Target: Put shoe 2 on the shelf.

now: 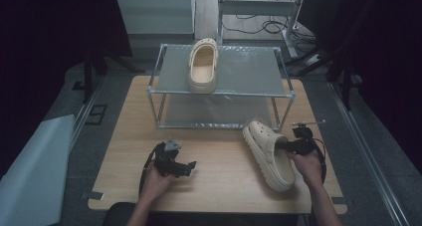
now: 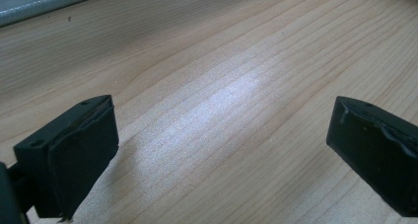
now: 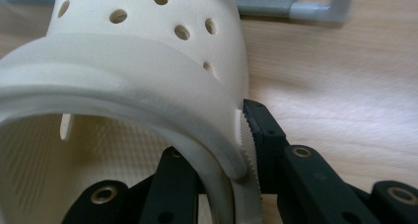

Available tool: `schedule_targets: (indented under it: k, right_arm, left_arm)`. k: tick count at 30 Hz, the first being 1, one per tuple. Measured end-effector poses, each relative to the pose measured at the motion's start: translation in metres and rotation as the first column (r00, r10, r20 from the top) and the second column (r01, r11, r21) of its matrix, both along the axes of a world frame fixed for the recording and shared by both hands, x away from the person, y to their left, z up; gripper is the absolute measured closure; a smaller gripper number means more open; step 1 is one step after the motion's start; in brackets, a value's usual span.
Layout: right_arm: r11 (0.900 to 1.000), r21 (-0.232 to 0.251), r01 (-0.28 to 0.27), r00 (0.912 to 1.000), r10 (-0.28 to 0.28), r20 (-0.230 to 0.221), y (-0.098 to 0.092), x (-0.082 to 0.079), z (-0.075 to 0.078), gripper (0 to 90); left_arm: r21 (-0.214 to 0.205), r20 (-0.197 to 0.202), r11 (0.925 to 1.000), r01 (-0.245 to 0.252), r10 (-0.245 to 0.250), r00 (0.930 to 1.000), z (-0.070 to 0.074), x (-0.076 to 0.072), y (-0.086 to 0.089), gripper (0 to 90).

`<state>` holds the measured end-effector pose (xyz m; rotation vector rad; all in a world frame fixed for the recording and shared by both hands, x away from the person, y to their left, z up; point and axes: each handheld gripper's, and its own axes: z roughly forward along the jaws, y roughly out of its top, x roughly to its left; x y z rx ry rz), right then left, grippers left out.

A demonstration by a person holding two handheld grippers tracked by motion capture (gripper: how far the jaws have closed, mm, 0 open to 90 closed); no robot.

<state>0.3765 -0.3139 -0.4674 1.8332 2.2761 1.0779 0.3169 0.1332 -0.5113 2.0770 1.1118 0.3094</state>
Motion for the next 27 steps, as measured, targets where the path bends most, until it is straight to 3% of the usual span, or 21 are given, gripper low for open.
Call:
schedule_targets:
  k: [4,14,20,27]
  right_arm:
    - [0.9959,0.09,-0.007,0.9997,0.009,-0.022,-0.004,-0.003,0.001,75.2]
    - [0.9775,0.206,-0.048,0.9983,0.053,-0.022,-0.003,-0.011,0.018,75.1]
    - [0.9675,0.241,-0.077,0.9964,0.084,-0.015,0.001,-0.015,0.031,75.0]
    - [0.9649,0.244,-0.097,0.9948,0.101,-0.005,0.006,-0.016,0.048,75.0]
  left_arm:
    - [-0.001,-0.001,1.0,0.002,-0.002,1.0,0.0,0.0,0.0,0.0]
    - [-0.014,0.011,0.9999,0.003,-0.003,0.9999,0.001,0.0,0.002,0.0]
    - [-0.011,0.009,0.9999,0.004,-0.004,1.0,0.001,0.0,0.002,0.0]
    - [-0.012,0.006,0.9999,0.004,-0.004,1.0,0.0,0.0,0.002,0.0]
